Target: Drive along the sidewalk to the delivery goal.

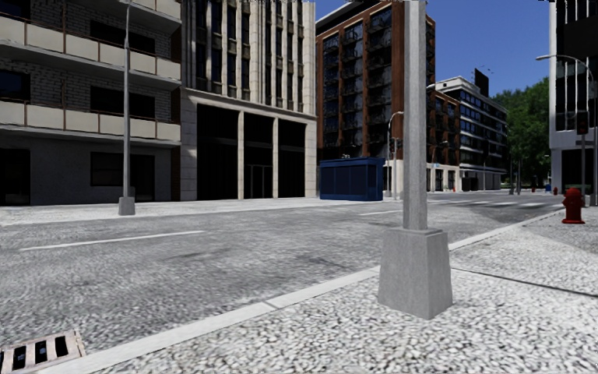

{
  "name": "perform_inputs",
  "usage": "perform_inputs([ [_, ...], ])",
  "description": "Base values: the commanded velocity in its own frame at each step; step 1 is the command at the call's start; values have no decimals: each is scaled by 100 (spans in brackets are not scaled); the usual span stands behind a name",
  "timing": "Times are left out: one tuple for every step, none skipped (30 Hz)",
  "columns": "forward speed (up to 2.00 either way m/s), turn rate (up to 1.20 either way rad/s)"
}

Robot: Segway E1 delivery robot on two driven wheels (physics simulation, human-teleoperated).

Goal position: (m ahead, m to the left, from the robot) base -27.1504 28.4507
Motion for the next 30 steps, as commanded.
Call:
perform_inputs([
  [0, 73],
  [0, 73],
  [0, 74],
  [0, 77],
  [0, 88],
  [0, 88],
  [0, 93],
  [0, 94],
  [0, 95],
  [0, 95],
  [0, 95],
  [0, 95],
  [0, 95],
  [0, 95],
  [0, 95],
  [0, 95],
  [0, 95],
  [0, 95],
  [0, 95],
  [0, 95],
  [0, 95],
  [0, 95],
  [0, 95],
  [0, 95],
  [0, 95],
  [0, 95],
  [0, 95],
  [0, 95],
  [0, 95],
  [0, 95],
])
